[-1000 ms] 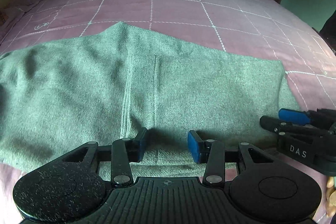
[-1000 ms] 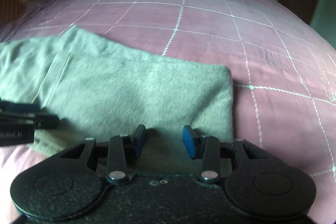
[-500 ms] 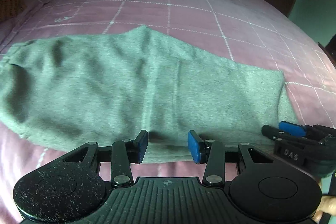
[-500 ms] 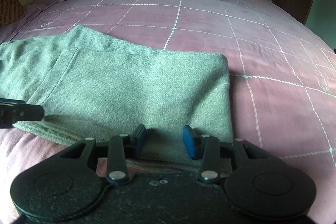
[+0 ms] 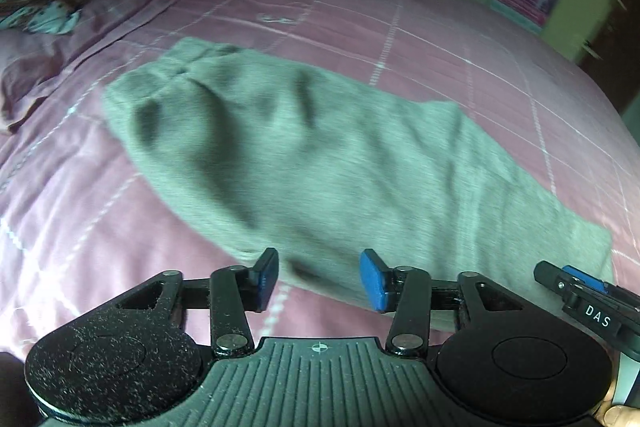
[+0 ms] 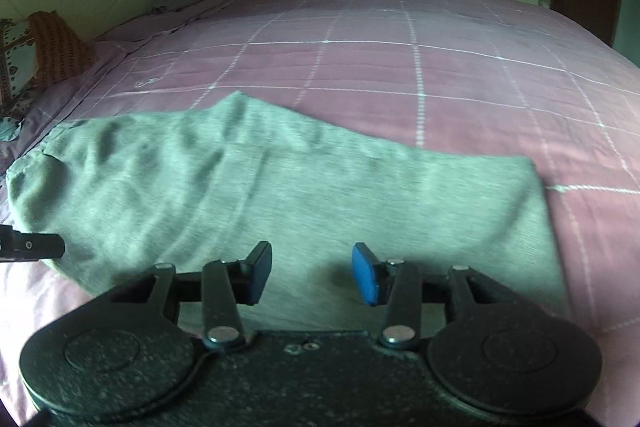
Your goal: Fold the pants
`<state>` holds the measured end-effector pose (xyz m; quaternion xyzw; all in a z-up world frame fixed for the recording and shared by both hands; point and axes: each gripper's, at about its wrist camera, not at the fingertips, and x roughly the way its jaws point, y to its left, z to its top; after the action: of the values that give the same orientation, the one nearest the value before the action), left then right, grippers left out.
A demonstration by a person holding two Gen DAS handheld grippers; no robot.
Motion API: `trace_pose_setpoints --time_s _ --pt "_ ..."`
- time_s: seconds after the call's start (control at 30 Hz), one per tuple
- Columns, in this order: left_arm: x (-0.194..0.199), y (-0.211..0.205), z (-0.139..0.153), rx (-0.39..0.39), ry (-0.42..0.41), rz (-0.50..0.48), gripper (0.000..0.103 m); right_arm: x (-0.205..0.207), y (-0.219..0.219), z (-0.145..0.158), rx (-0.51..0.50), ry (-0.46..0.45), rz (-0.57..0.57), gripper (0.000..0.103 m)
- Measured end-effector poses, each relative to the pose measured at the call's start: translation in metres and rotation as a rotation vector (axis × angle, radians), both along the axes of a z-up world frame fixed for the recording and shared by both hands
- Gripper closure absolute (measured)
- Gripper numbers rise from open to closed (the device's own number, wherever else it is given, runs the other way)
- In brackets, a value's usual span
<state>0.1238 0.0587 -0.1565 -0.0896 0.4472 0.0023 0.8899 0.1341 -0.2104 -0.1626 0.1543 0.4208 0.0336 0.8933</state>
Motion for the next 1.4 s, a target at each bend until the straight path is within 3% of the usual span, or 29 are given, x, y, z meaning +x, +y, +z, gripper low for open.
trace_pose_setpoints --time_s 0.03,0.07,0.17,0.27,0.57,0.7,0.87,1.07,1.23,1.33,1.37,1.4 --pt "0.000 0.009 0.000 0.001 -0.003 0.026 0.040 0.004 0.006 0.000 0.007 -0.002 0.006 0.059" --pt "0.000 0.017 -0.001 0.003 -0.006 0.053 0.038 0.007 0.012 -0.002 0.011 0.000 0.013 0.059" --pt "0.003 0.034 -0.004 0.016 0.004 0.092 0.038 0.015 0.034 -0.021 -0.019 0.070 0.081 0.057" --pt "0.006 0.049 -0.010 -0.006 0.015 0.120 0.038 0.010 0.044 -0.024 -0.088 0.042 0.110 0.057" --pt "0.017 0.091 -0.032 -0.204 0.052 0.237 0.038 0.005 0.035 -0.005 -0.042 0.023 0.075 0.055" --pt "0.025 0.103 -0.043 -0.339 0.059 0.272 0.037 0.010 0.039 -0.021 -0.030 0.055 0.096 0.055" --pt "0.041 0.105 -0.058 -0.380 0.058 0.270 0.038 0.010 0.038 -0.024 -0.013 0.057 0.095 0.055" --pt "0.064 0.112 -0.076 -0.511 0.015 0.289 0.038 0.010 0.037 -0.025 -0.018 0.055 0.098 0.055" --pt "0.083 0.119 -0.087 -0.584 -0.016 0.329 0.042 0.010 0.038 -0.025 -0.025 0.056 0.093 0.055" --pt "0.098 0.115 -0.090 -0.586 -0.024 0.333 0.044 0.012 0.039 -0.023 -0.031 0.069 0.099 0.055" --pt "0.102 0.113 -0.091 -0.583 -0.025 0.337 0.046 0.015 0.039 -0.021 -0.036 0.077 0.105 0.055" --pt "0.105 0.113 -0.092 -0.573 -0.021 0.343 0.058 0.017 0.039 -0.018 -0.041 0.081 0.110 0.053"
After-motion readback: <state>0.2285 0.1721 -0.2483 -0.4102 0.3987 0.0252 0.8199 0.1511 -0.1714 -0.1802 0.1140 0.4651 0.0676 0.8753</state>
